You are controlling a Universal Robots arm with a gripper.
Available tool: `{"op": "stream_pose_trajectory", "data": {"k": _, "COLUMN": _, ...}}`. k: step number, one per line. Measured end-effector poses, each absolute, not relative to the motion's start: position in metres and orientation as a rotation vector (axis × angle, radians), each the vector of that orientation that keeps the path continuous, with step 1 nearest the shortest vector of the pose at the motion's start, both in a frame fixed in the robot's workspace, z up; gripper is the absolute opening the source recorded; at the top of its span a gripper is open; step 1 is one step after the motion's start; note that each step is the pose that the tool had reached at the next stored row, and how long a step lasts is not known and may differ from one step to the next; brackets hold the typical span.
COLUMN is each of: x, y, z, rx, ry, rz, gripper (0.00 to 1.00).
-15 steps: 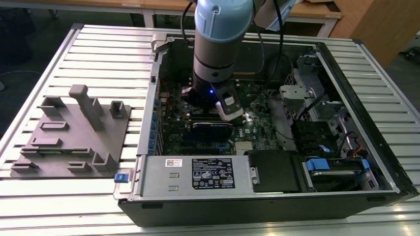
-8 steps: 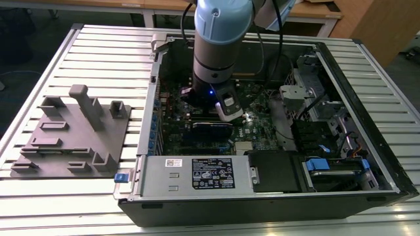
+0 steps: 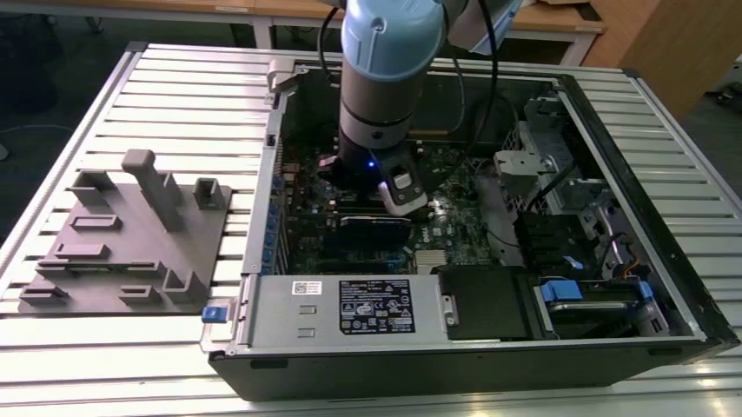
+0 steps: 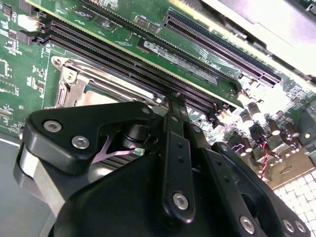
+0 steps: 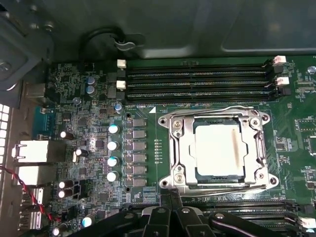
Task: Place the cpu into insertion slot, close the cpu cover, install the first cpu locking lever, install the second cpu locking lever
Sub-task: 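Install the second cpu locking lever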
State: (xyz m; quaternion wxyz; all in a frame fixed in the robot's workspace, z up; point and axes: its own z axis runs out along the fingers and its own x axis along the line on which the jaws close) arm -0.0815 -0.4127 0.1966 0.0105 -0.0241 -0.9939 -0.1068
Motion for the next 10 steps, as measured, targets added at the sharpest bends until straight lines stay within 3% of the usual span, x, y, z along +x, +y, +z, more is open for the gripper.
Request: {"op": "stream_pose_trajectory", "data": {"k": 10, "x": -0.0833, "y": -0.4123, "z": 0.1962, "rx": -0.075, "ry": -3.101, "rz": -0.341, "gripper": 0.11}}
